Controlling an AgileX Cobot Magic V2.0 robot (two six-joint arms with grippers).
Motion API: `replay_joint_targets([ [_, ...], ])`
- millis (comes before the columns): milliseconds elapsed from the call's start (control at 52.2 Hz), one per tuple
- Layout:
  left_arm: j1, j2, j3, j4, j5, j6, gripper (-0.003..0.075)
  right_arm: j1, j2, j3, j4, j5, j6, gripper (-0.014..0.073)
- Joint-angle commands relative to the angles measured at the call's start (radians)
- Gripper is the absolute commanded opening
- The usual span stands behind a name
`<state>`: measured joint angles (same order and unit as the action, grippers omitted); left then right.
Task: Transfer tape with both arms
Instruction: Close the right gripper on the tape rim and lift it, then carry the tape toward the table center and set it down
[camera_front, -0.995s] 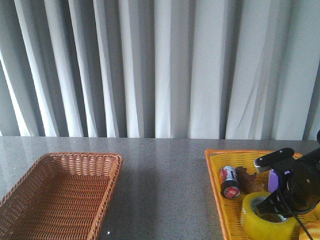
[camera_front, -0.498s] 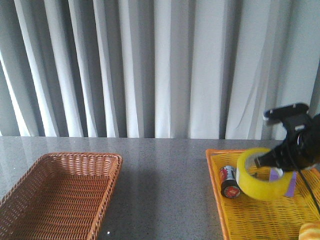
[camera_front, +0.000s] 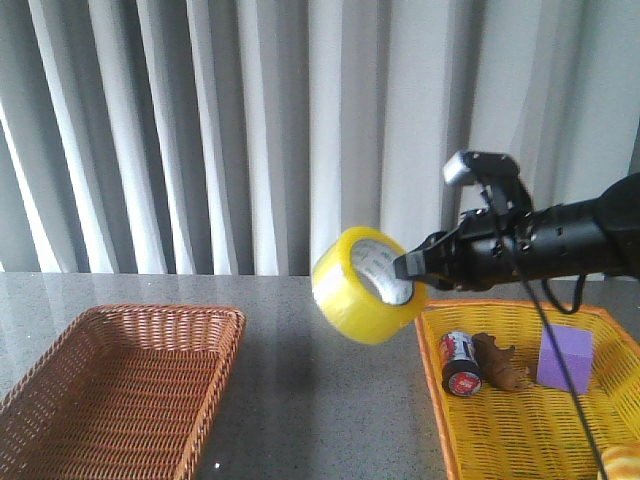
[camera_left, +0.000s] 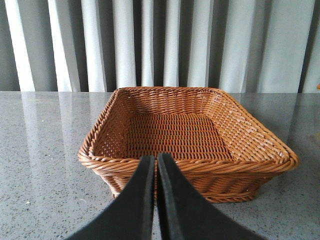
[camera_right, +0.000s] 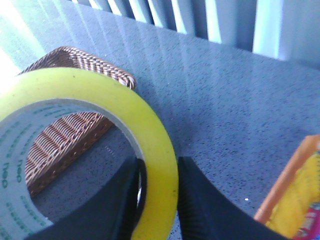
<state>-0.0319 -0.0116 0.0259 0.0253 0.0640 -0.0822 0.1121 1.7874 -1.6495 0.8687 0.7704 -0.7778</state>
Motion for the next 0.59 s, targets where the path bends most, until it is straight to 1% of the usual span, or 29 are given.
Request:
replay_joint_targets([
  [0,-0.002,-0.016,-0.03,-0.011,-0.073,-0.007,-0.0006,0.044,0.039,-0.034,0.111,-0.05,-0.082,-0.0003],
  [96,-0.002,-0.016,-0.03,-0.011,-0.073,-0.007,-0.0006,0.094,0.102,-0.034,0.111,-0.065,-0.126,0.0007],
  [191,-0.002,-0.016,-0.03,-0.011,-0.073,-0.007,-0.0006,0.133,0.149,-0.034,0.109,-0.085,-0.131,0.0038],
  [325,-0.002,-0.016,-0.03,-0.011,-0.073,-0.007,-0.0006,0.153,0.181,-0.034,0.098,-0.116,-0.128,0.0115],
  [459,-0.002,-0.016,-0.03,-0.011,-0.073,-0.007,-0.0006,0.158,0.196,-0.034,0.01,-0.12,-0.078,0.019],
  [574,-0.002,-0.016,-0.03,-0.011,-0.073,-0.007,-0.0006,0.158,0.199,-0.034,-0.059,-0.121,-0.033,0.0218],
])
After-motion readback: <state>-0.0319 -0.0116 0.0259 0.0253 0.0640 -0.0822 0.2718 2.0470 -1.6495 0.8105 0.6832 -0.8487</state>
